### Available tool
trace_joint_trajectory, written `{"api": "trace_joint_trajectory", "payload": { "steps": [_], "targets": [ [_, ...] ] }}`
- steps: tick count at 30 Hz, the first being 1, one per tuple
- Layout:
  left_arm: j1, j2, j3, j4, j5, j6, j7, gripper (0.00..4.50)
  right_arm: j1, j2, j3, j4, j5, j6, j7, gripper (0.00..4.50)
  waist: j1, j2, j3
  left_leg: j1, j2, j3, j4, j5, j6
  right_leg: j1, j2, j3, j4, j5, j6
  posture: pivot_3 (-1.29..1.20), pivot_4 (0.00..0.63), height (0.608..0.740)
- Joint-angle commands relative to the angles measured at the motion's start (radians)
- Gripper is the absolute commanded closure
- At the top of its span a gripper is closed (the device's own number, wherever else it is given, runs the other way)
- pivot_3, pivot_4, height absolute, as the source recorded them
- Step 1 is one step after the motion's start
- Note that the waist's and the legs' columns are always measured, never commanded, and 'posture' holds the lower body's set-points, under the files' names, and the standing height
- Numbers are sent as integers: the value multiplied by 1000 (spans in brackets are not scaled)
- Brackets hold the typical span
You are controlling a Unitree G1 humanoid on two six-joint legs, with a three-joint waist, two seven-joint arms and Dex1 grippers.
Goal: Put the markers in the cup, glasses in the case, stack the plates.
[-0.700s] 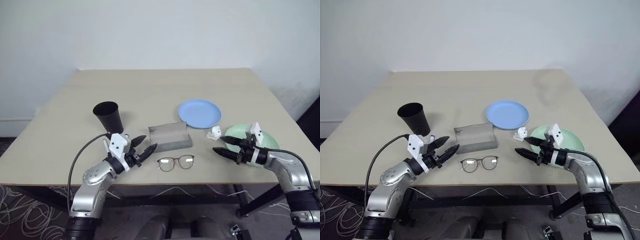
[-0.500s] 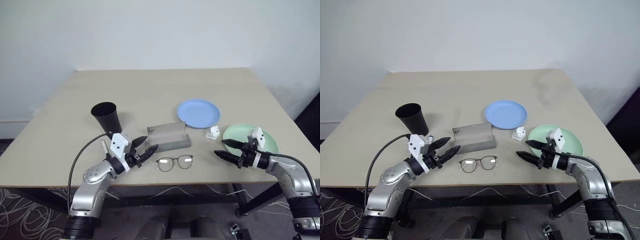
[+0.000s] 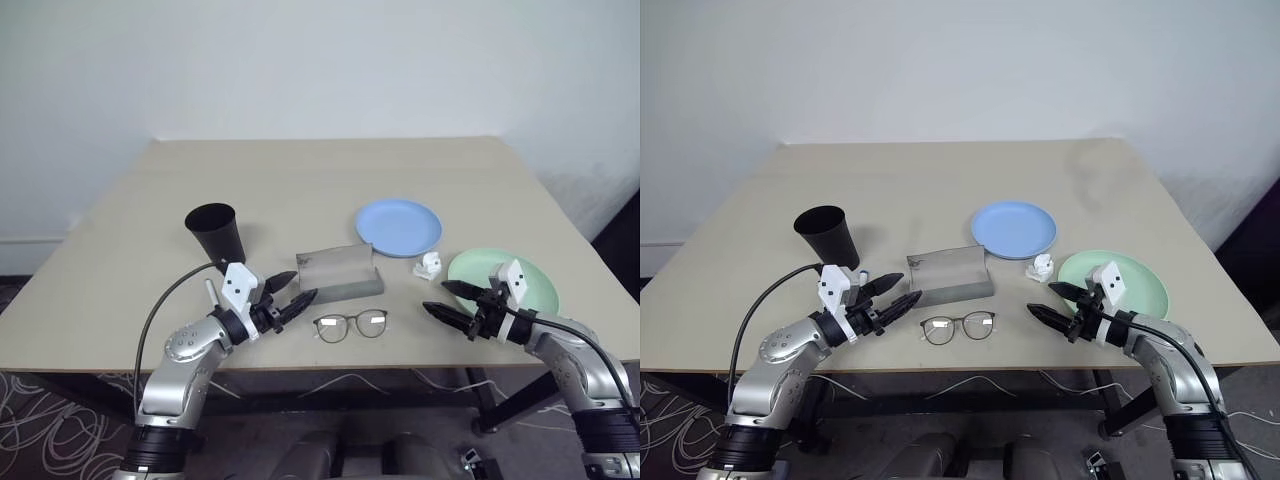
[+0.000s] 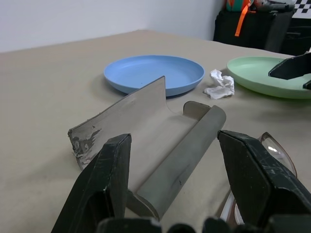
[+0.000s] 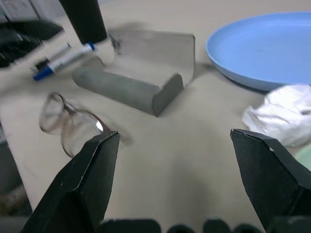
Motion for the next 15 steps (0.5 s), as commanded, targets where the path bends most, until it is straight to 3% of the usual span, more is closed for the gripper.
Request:
{"api": "trace_joint_trajectory", "payload": {
  "steps": [1,9,15],
  "targets": [
    [-17,-11,1,-4,-5,-29,-3,1552,-34,-26,-30,-51,9,-18,0,525,0,0,0,0,0,0,0,0,0,0,0,0,0,0,0,0,0,736],
    [-15,-7,11,4,-8,-29,-16,1552,-24,-21,-22,-77,-1,-44,-15,525,0,0,0,0,0,0,0,0,0,0,0,0,0,0,0,0,0,736],
    [-41,-7,-4,-7,-13,-7,-28,1552,-59,-7,-7,-10,-115,-80,-153,525,1,0,0,0,0,0,0,0,0,0,0,0,0,0,0,0,0,736]
  ]
}}
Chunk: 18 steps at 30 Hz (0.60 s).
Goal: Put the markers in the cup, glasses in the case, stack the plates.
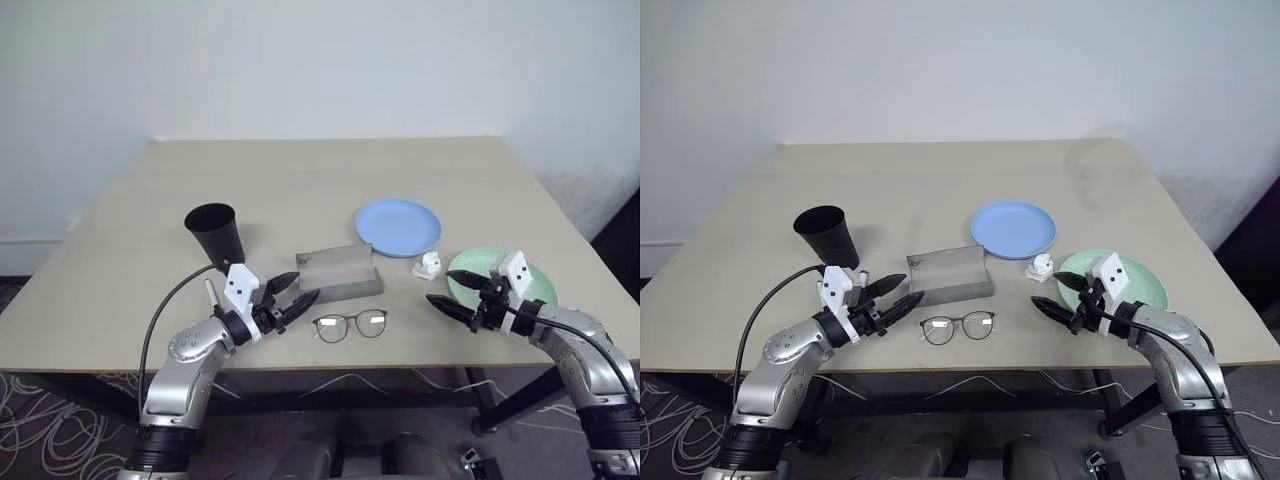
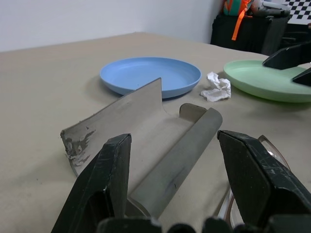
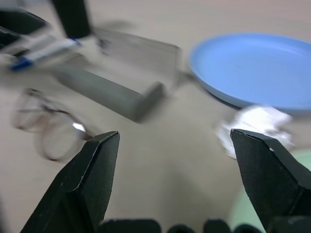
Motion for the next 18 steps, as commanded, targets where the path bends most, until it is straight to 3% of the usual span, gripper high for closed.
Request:
{"api": "trace_joint_trajectory", "payload": {
  "steps": [1,9,18],
  "targets": [
    [-35,12,-6,-17,-10,-4,-23,1552,-40,6,-24,-8,-43,-16,-87,525,0,0,0,0,0,0,0,0,0,0,0,0,0,0,0,0,0,736],
    [-82,-12,-26,38,2,-20,-37,1552,-15,39,25,-144,-142,143,-305,525,0,0,0,0,0,0,-1,0,0,-1,1,1,0,0,0,0,0,736],
    [-108,-32,-48,77,9,-40,-49,1552,48,70,101,-307,-242,266,-426,525,1,0,0,0,0,0,0,0,0,-2,1,1,1,0,0,0,0,736]
  ]
}}
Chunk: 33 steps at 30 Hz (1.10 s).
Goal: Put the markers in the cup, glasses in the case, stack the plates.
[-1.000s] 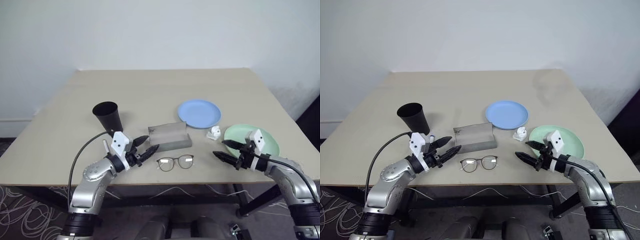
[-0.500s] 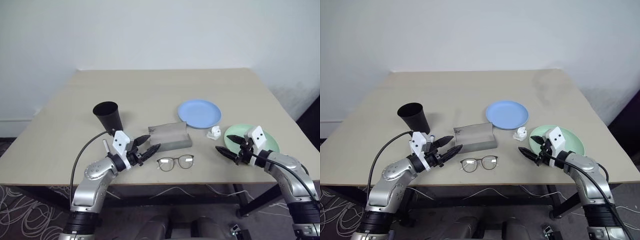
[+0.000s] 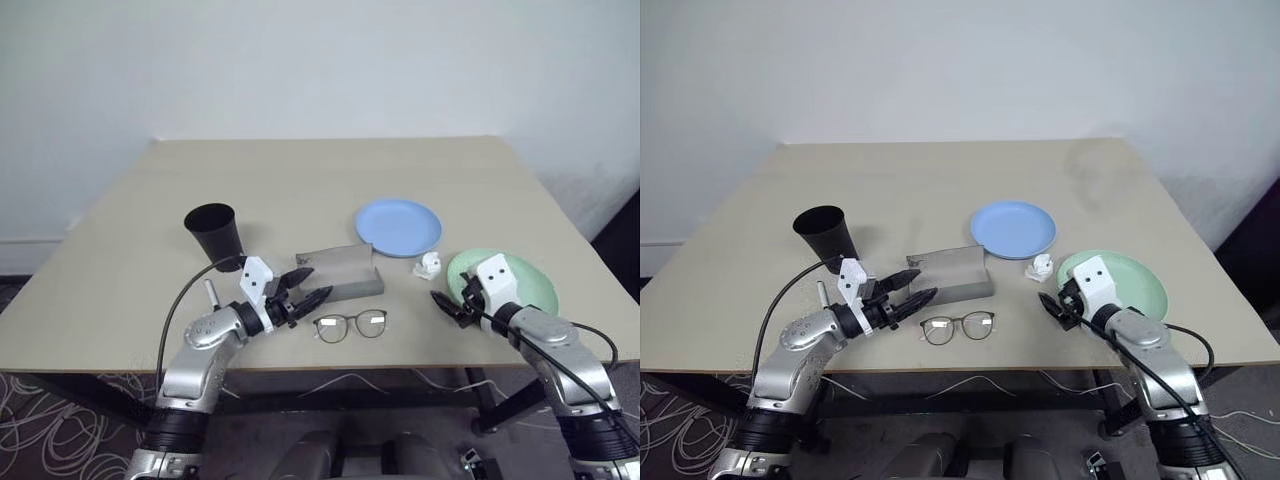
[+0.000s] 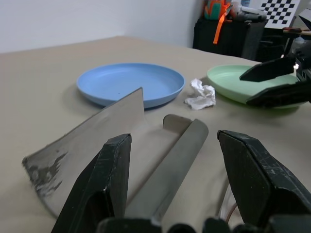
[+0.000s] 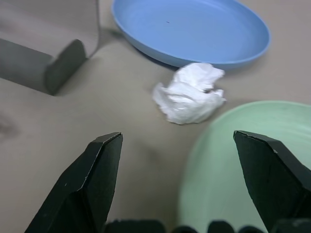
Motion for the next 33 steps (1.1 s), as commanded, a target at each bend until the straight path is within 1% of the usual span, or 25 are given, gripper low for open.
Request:
{"api": "trace_joint_trajectory", "payload": {
  "steps": [1,11,22,24,26,33],
  "targets": [
    [-27,0,-2,0,3,-25,-11,1552,2,-5,5,-64,-56,10,-54,525,-1,0,0,0,0,0,0,0,0,0,0,0,0,0,0,0,0,736],
    [-57,-10,-15,28,6,-37,-35,1552,-11,25,25,-73,-121,78,-142,525,-1,0,0,0,0,0,1,0,0,0,0,0,0,0,0,0,0,736],
    [-56,-6,-28,6,-5,-23,-61,1552,-45,42,41,-57,-153,152,-156,525,-1,0,0,0,0,0,1,0,0,0,0,0,0,0,0,0,0,736],
    [-54,-7,-30,4,-5,-22,-60,1514,-45,44,42,-60,-157,159,-154,921,-1,0,0,0,0,0,1,0,0,0,0,0,0,0,0,0,0,736],
    [-51,-8,-32,1,-4,-22,-61,1514,-45,45,44,-61,-161,162,-153,1464,-1,0,0,0,0,0,1,0,0,0,0,0,0,0,0,0,0,736],
    [-47,-3,-33,-3,-4,-18,-61,1514,-47,45,51,-59,-179,176,-163,4005,-1,0,0,0,0,0,1,0,0,0,0,0,0,0,0,0,0,736]
  ]
}}
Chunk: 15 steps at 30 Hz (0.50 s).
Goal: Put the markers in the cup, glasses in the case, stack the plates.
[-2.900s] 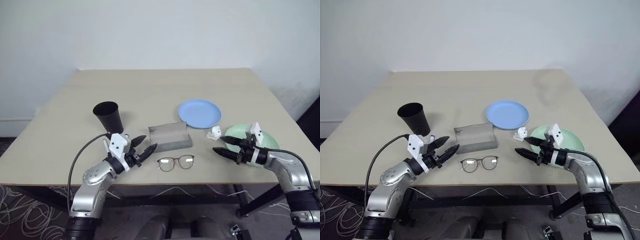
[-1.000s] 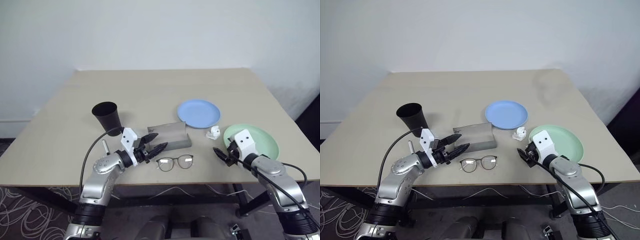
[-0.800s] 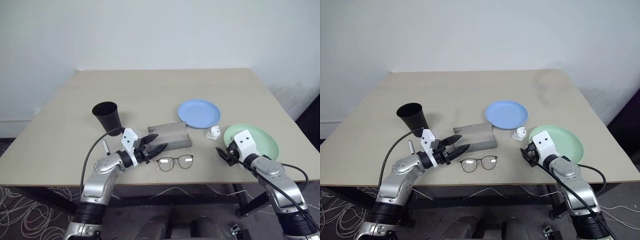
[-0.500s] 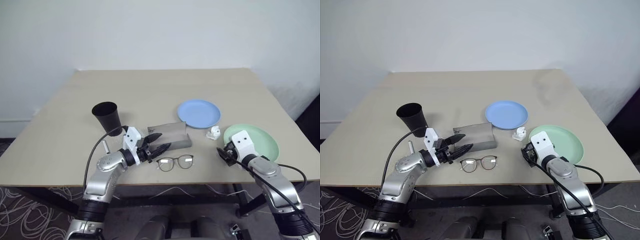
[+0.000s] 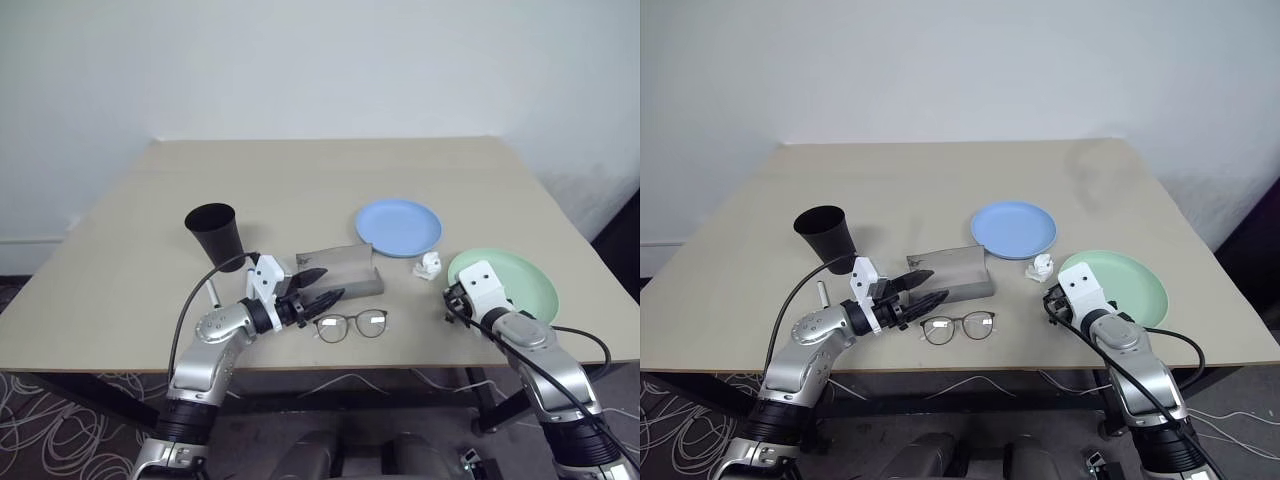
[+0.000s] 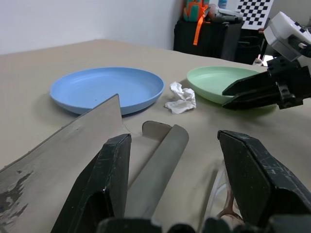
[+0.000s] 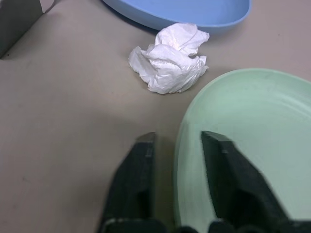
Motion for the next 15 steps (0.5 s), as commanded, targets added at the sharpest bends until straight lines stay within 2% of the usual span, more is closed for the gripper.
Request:
{"api": "trace_joint_trajectory", "payload": {
  "steps": [1,15],
  "targets": [
    [-12,7,5,-44,-9,-5,-5,1514,-25,1,-9,-20,-31,5,-33,4320,0,0,0,0,0,0,0,0,0,0,0,0,0,0,0,0,0,736],
    [-12,9,9,-42,-5,-7,4,1514,-61,11,-18,32,-74,-31,-68,4320,-1,0,0,0,0,0,1,0,0,0,0,0,0,0,0,0,0,736]
  ]
}}
